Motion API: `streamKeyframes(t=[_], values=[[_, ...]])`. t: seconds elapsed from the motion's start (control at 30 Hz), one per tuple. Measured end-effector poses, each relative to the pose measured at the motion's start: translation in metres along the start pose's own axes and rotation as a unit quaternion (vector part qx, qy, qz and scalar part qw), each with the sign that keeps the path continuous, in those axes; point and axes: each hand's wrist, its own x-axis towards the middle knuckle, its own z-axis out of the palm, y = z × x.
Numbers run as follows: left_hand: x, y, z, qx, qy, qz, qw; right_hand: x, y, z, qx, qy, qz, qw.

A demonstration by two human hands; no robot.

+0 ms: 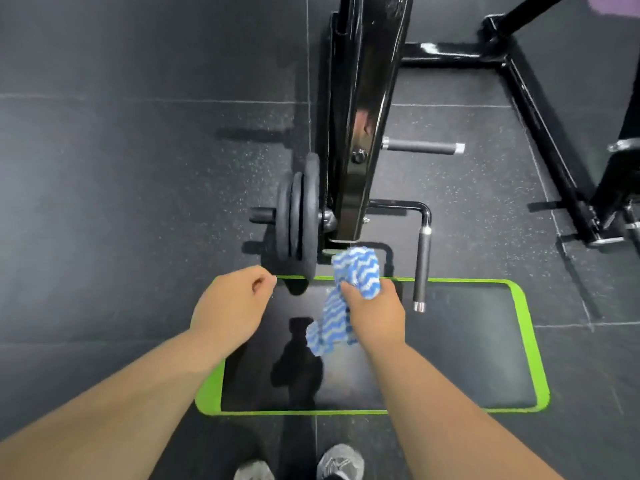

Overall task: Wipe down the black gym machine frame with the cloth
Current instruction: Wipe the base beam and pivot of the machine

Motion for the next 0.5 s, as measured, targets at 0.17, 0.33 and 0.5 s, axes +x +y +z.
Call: streamKeyframes(t=[0.17, 0.33, 0.5], values=[[0.019, 0.037, -0.041, 0.032, 0.003, 0.048, 0.998, 0.009, -0.055, -0.025, 0.047, 0.038, -0.005, 0.998], [0.059, 0.069, -0.092, 0.096, -0.012, 0.123, 0.988, 0.022, -0.124, -0.033, 0.035, 0.083, -0.020, 0.996], [0.144, 0.085, -0.167, 0.111, -0.021, 0.200, 0.973, 0.038, -0.215, -0.014, 0.059, 0.162, -0.043, 0.984]])
